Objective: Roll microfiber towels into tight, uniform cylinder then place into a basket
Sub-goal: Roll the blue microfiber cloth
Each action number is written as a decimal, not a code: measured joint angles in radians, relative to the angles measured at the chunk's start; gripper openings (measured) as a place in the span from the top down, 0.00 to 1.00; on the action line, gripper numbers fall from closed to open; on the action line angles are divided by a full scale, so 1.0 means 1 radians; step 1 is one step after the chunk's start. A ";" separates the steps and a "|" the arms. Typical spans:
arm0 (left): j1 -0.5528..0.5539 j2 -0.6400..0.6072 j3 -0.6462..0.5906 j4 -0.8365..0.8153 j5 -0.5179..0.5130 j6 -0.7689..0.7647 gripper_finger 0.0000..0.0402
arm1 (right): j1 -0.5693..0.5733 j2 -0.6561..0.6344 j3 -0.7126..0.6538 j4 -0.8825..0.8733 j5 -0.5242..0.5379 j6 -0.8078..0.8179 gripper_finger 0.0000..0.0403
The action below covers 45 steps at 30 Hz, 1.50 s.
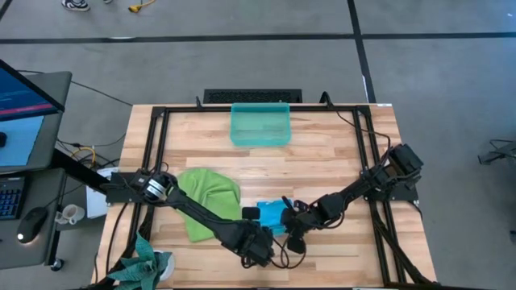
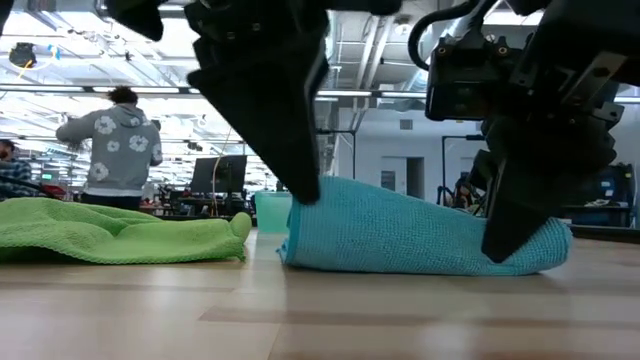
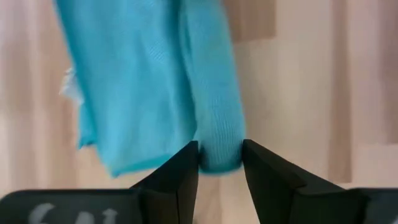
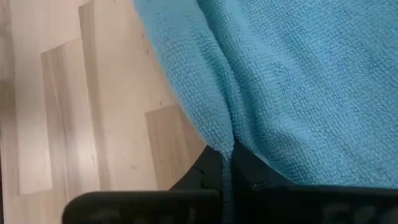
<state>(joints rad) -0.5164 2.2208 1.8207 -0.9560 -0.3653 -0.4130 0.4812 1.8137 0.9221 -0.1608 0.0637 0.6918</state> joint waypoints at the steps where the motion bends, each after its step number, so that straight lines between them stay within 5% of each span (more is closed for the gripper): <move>1: -0.005 0.000 0.010 -0.025 -0.022 -0.011 0.71 | -0.003 0.000 0.000 0.000 0.000 0.000 0.96; 8: -0.059 -0.006 0.031 -0.015 -0.074 -0.003 0.70 | -0.029 0.000 0.000 -0.002 0.005 0.016 0.94; 18: -0.052 -0.005 -0.100 0.275 -0.121 0.118 0.70 | -0.038 0.000 0.001 -0.006 -0.006 0.016 0.93; 32: 0.000 -0.005 -0.157 0.281 -0.137 0.095 0.70 | -0.039 0.000 0.001 -0.008 -0.010 0.021 0.94; 45: -0.008 -0.005 -0.151 0.262 -0.253 0.085 0.70 | -0.068 0.000 0.001 -0.028 -0.023 0.045 0.94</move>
<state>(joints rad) -0.5247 2.2162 1.6699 -0.6941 -0.6181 -0.3279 0.4129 1.8137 0.9234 -0.1890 0.0403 0.7372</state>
